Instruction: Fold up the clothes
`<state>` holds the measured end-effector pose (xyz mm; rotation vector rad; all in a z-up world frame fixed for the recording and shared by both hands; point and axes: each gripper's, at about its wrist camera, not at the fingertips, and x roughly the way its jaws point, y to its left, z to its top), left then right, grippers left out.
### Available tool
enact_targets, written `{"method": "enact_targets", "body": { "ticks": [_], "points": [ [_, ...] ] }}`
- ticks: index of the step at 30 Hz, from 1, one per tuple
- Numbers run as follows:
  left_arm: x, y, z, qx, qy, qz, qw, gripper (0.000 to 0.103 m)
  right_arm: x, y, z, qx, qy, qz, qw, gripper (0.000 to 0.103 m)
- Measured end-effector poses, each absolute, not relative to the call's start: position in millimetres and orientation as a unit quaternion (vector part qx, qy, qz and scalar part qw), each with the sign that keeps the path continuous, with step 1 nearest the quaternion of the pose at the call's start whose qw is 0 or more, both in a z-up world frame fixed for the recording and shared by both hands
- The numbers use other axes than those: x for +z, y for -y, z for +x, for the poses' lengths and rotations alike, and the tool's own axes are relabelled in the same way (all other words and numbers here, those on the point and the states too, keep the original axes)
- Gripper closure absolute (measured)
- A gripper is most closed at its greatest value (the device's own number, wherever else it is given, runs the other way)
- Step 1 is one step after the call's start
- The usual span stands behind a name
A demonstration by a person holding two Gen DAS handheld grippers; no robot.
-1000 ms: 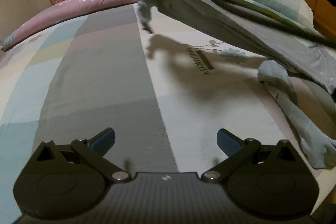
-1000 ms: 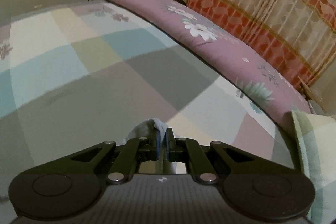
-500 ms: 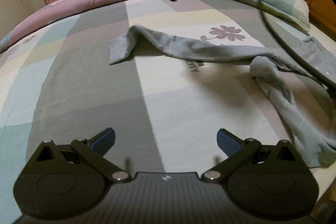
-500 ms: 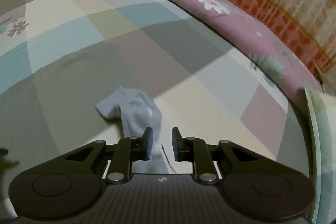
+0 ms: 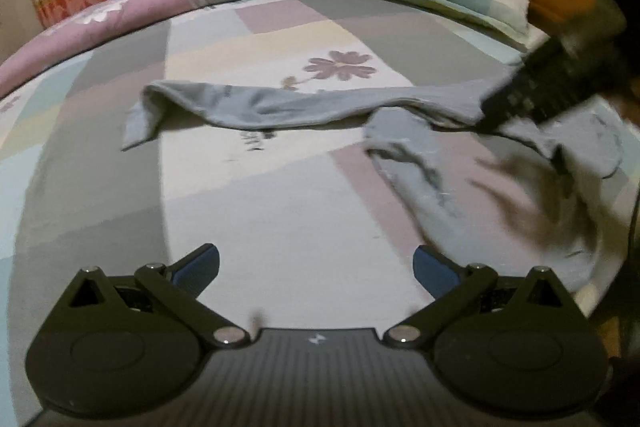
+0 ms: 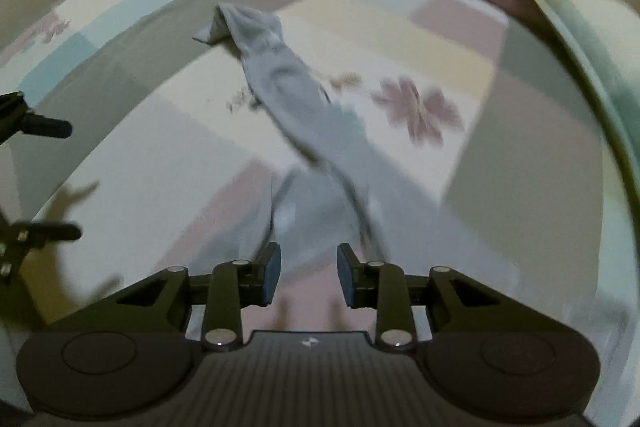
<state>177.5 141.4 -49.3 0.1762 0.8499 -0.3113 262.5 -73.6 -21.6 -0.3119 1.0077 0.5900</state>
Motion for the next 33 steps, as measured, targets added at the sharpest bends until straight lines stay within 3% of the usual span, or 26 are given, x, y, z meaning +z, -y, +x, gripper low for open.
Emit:
{"method": "enact_targets", "body": {
  "ticks": [7, 9, 19, 24, 33],
  "points": [
    [-49.9, -106.0, 182.5, -0.177, -0.414, 0.073, 0.890, 0.001, -37.0, 122.1, 208.4, 0.263, -0.486, -0.028, 0.833, 0.068],
    [-50.1, -96.8, 185.5, -0.184, -0.415, 0.067, 0.888, 0.001, -38.3, 130.3, 195.2, 0.259, -0.478, -0.009, 0.839, 0.063],
    [-69.3, -55.0, 242.6, -0.151, -0.440, 0.038, 0.884, 0.001, -43.2, 172.5, 140.4, 0.205, -0.453, 0.005, 0.868, 0.060],
    [-92.8, -24.3, 282.4, -0.117, -0.462, 0.083, 0.875, 0.001, -37.2, 193.4, 130.7, 0.197, -0.439, 0.032, 0.876, 0.057],
    [-94.8, -77.6, 275.5, 0.030, -0.493, 0.126, 0.860, 0.000, -22.1, 234.0, 119.8, 0.170, -0.403, 0.054, 0.898, 0.052]
  ]
}}
